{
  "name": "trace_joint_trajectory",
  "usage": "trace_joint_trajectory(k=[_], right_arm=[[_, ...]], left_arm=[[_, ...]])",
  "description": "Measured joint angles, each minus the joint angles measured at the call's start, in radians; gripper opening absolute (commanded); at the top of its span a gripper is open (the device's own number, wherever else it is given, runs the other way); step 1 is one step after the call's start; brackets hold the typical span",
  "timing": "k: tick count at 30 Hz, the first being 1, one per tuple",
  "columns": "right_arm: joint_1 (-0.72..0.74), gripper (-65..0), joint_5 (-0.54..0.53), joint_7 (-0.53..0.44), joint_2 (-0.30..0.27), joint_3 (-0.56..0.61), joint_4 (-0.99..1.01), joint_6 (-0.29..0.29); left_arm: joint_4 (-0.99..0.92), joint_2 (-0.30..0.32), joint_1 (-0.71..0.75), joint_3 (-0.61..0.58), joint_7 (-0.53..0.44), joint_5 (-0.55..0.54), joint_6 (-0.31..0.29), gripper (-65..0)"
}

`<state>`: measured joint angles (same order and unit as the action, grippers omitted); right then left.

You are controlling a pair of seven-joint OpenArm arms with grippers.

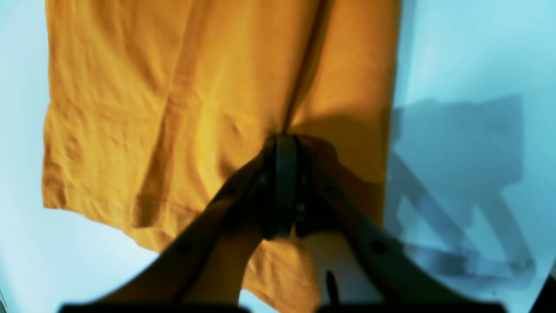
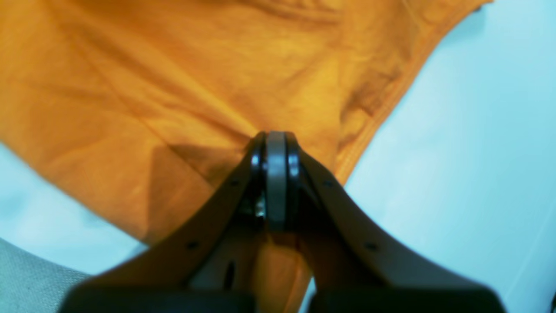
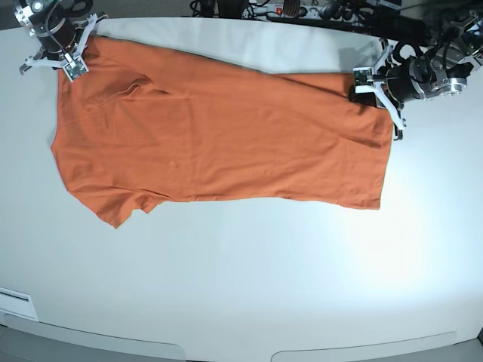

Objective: Fold the T-shirt properly
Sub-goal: 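Drag the held edge toward the robot with both grippers to straighten the shirt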

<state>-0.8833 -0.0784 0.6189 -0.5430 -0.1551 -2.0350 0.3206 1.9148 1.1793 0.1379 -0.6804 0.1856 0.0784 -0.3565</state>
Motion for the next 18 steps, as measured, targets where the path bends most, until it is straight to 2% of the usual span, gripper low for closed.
trace_joint_trajectory(k=[4, 10, 13, 15, 18], right_arm=[[-0.033, -65.0, 0.000, -0.003, 0.000, 0.000, -0.002, -0.040], [-0.037, -65.0, 0.000, 0.047, 0.002, -0.003, -0.006, -0.055], [-0.039, -65.0, 0.000, 0.054, 0.002, -0.003, -0.013, -0.055], [-0.039, -65.0, 0.002, 0.084, 0.002, -0.003, -0.028, -0.056], [-0.042, -65.0, 0.002, 0.190, 0.004, -0.001, -0.070, -0.080]], left_arm=[[0.015, 0.017, 0.029, 0.000, -0.002, 0.000, -0.001, -65.0], [0.081, 0.039, 0.042, -0.003, 0.024, 0.002, -0.046, -65.0], [0.117, 0.066, 0.048, -0.007, 0.032, 0.069, -0.052, -65.0], [0.134, 0.080, 0.047, -0.007, 0.031, 0.108, -0.034, -65.0], [0.141, 0.087, 0.045, -0.006, 0.032, 0.143, 0.008, -65.0]])
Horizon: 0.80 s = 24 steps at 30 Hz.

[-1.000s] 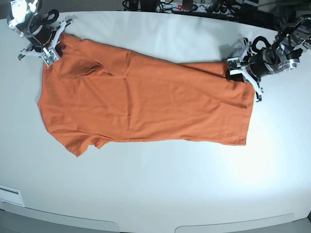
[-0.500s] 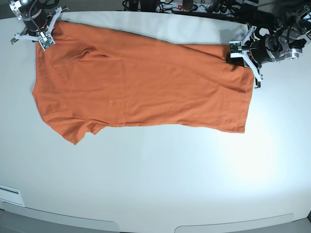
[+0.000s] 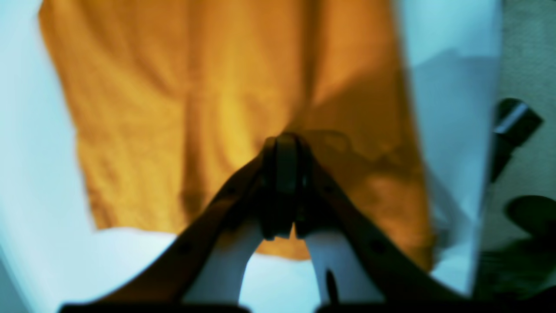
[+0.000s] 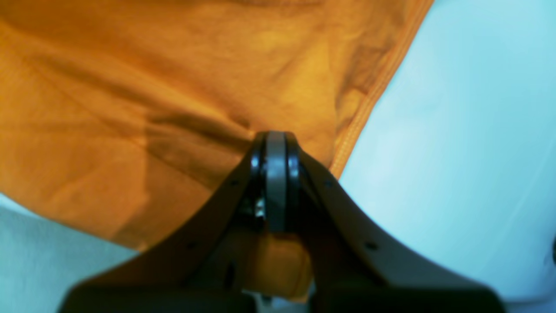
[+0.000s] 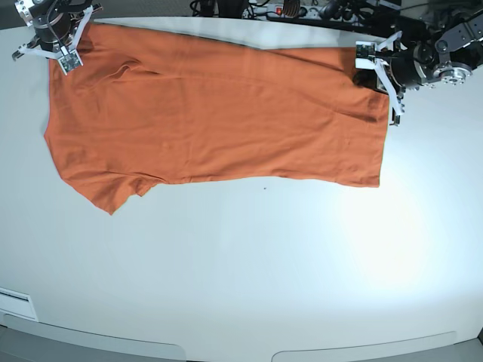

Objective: Fold the T-shirt properly
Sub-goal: 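Drag the held edge toward the robot with both grippers to straighten the shirt, then release with the left gripper and move it to the hem corner opposite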

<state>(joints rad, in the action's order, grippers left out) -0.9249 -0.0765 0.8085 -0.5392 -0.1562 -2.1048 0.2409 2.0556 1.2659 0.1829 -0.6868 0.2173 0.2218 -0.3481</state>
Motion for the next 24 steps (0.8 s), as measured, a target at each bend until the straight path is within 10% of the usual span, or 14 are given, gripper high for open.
trace_joint_trajectory(k=[10, 17, 24], right_arm=[[0.003, -65.0, 0.014, 0.004, 0.005, 0.005, -0.187, -0.040], [0.002, -55.0, 0.137, -0.057, 0.004, 0.005, -0.208, -0.127], [0.034, -36.1, 0.147, -0.042, 0.004, 0.005, -0.208, -0.134]], left_arm=[[0.000, 0.000, -0.048, 0.000, 0.014, 0.029, 0.192, -65.0], [-0.046, -0.081, -0.114, 0.001, 0.085, -0.143, 0.585, -65.0], [-0.515, -0.350, -0.249, 0.108, 0.014, -0.452, 0.513, -65.0]])
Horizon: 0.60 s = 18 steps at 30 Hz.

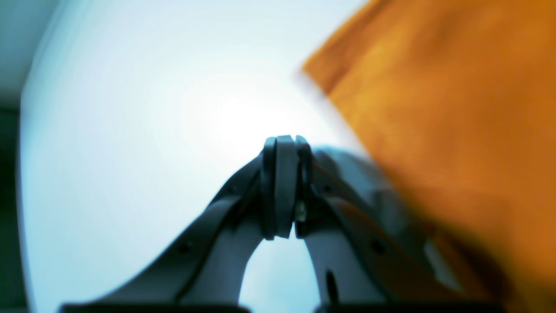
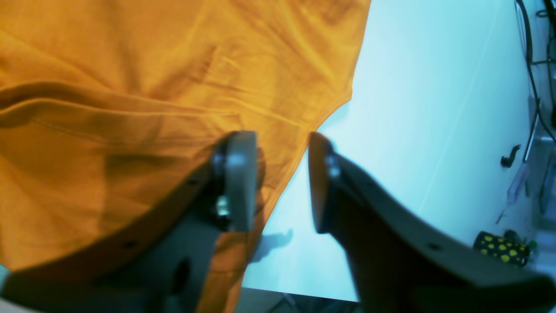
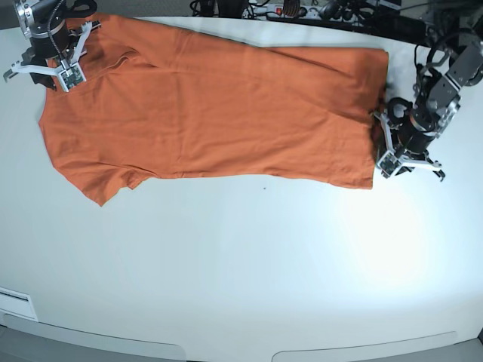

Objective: Fold the T-shirt properly
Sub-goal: 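Release with the left gripper and move it to the hem corner opposite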

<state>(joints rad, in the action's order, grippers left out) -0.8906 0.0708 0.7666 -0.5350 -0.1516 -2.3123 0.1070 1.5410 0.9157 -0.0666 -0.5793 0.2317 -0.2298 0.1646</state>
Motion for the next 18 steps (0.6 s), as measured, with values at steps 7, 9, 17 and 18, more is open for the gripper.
trace_joint_trajectory(k=[7, 9, 17, 18], right_arm=[[0.026, -33.7, 0.000, 0.004, 0.000, 0.000, 0.000, -0.003], [0.026, -33.7, -0.002, 0.003, 0.001, 0.000, 0.000, -0.011], [0.026, -33.7, 0.000, 0.001, 0.000, 0.000, 0.000, -0.018], [0.027, -33.7, 0.000, 0.000, 0.001, 0.000, 0.000, -0.018]], left_arm=[[-0.173, -0.170, -0.084, 0.294, 0.209, -0.282, 0.006, -34.5], [-0.168, -0.185, -0.084, 0.361, 0.277, -0.344, -0.075, -31.9], [-0.140, -0.162, -0.080, 0.444, 0.398, -0.613, -0.439, -31.9], [-0.140, -0.159, -0.080, 0.444, 0.407, -0.624, -0.446, -31.8]])
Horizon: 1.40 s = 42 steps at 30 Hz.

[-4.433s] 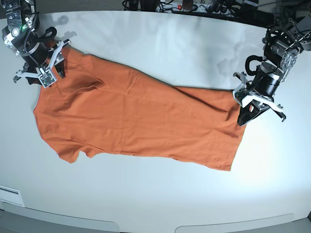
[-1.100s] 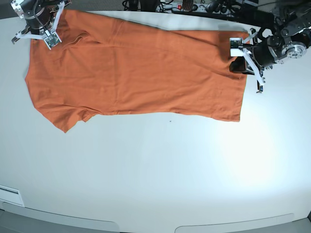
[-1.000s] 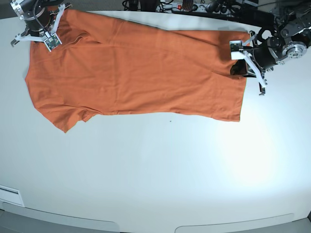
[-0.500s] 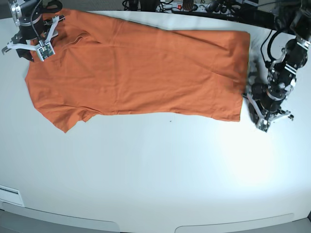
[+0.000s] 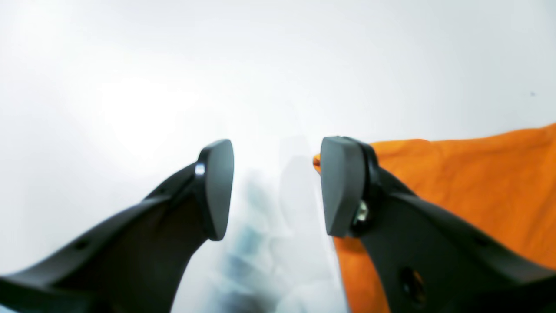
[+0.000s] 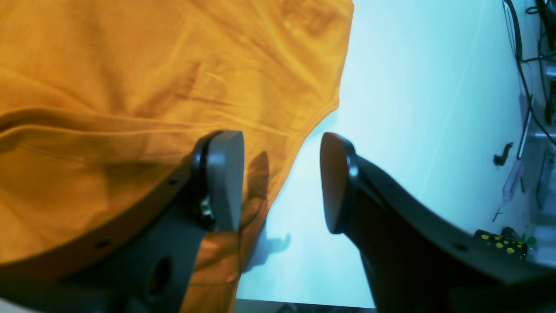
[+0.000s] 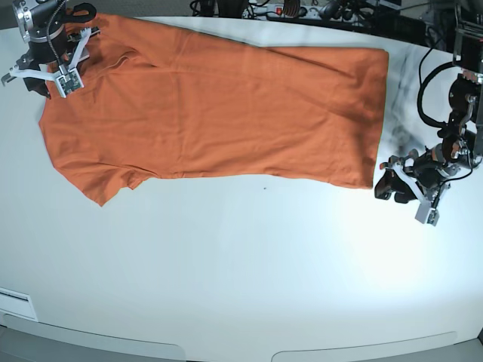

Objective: Fold the T-shirt properly
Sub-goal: 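Release with the left gripper and move it to the hem corner opposite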

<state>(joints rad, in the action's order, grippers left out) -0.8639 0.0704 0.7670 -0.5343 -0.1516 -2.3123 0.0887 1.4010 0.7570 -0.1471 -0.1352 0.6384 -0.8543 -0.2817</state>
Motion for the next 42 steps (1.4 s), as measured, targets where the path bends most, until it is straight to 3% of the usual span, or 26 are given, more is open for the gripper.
trace_joint_trajectory(k=[2, 8, 14, 22, 31, 35, 42], right_arm=[[0.000, -33.7, 0.000, 0.000, 0.000, 0.000, 0.000, 0.000], [0.000, -33.7, 0.000, 0.001, 0.000, 0.000, 0.000, 0.000], [0.000, -33.7, 0.000, 0.002, 0.000, 0.000, 0.000, 0.000], [0.000, -33.7, 0.000, 0.003, 0.000, 0.000, 0.000, 0.000], [0.000, -33.7, 0.000, 0.002, 0.000, 0.000, 0.000, 0.000], [0.000, -33.7, 0.000, 0.001, 0.000, 0.000, 0.000, 0.000], [0.000, -33.7, 0.000, 0.000, 0.000, 0.000, 0.000, 0.000]], left_arm=[[0.000, 0.006, 0.003, 0.000, 0.017, -0.007, -0.027, -31.8], [0.000, 0.008, 0.037, 0.000, 0.011, -0.011, -0.035, -31.8], [0.000, 0.008, 0.079, 0.002, -0.006, -0.037, -0.116, -27.6], [0.001, 0.006, 0.083, 0.003, -0.040, 0.014, -0.119, -27.6], [0.001, -0.061, 0.080, 0.004, -0.070, 0.032, -0.116, -27.6], [0.001, -0.062, 0.080, 0.004, -0.069, 0.032, -0.124, -27.7], [0.001, -0.062, 0.080, 0.004, -0.018, -0.016, -0.237, -27.7]])
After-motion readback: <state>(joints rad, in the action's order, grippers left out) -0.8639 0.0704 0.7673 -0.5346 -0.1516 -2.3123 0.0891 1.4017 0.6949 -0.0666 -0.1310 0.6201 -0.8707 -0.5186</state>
